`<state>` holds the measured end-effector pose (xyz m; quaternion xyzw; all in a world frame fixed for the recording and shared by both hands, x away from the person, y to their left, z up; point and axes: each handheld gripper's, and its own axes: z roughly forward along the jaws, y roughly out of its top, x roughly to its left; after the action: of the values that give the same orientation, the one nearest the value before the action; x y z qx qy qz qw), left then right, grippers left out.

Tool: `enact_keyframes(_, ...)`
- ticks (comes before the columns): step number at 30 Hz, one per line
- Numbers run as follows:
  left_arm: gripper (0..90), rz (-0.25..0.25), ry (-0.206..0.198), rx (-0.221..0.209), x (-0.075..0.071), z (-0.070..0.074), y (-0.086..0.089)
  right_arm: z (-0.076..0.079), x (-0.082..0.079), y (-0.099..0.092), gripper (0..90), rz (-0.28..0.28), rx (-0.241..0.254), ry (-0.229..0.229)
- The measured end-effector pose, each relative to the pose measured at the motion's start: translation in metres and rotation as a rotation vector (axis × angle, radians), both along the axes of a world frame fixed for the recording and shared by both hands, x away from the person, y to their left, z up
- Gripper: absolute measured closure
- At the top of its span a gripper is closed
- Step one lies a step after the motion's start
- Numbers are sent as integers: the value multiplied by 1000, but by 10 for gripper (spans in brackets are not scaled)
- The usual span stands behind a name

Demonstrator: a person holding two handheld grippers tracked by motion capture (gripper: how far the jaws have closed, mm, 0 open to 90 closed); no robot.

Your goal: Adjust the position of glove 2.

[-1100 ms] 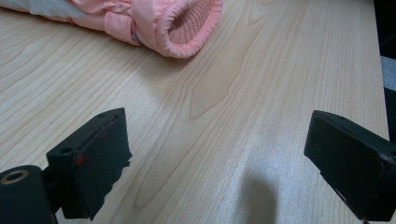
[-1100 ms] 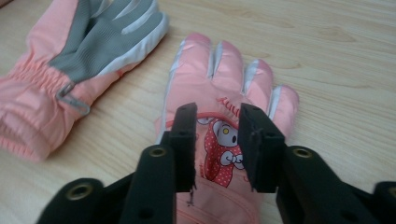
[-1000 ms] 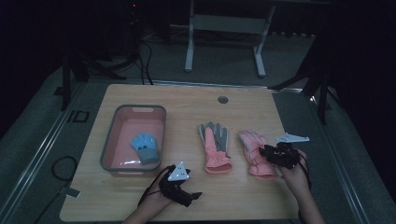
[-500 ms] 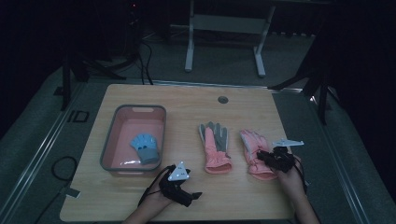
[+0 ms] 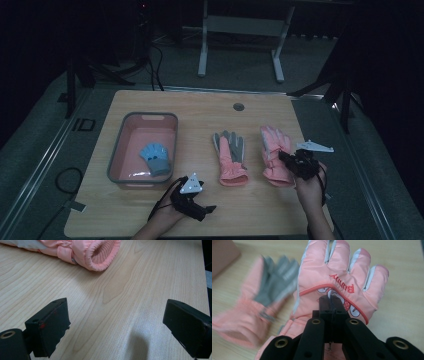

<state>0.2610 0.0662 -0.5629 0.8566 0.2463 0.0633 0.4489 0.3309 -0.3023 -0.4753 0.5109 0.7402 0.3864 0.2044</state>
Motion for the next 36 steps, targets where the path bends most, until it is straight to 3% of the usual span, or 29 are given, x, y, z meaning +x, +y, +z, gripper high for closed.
enact_keyframes(5, 70, 0, -1, -3, -1, 0, 0, 30, -2, 30, 897, 11, -6, -35)
enact_keyframes(13, 69, 11, -6, -6, -1, 0, 0, 45, -1, 71, 897, 16, 51, -34)
enact_keyframes(15, 70, 11, -6, -6, -1, 0, 0, 45, 0, 82, 897, 24, 46, -33)
enact_keyframes(18, 69, 13, -8, -5, -1, 0, 0, 43, 2, 98, 897, 39, 41, -23)
enact_keyframes(24, 70, 20, -16, -11, -2, 0, 0, 30, 8, 120, 897, 31, 82, 19)
enact_keyframes(28, 70, 19, -19, -8, -3, 0, 0, 18, 10, 132, 897, 25, 42, 36)
enact_keyframes(32, 69, 22, -13, -13, -2, 0, 0, -1, 16, 141, 893, 43, -1, 84)
enact_keyframes(36, 70, 21, -10, -7, -1, 0, 1, -16, 20, 144, 874, 49, -3, 117)
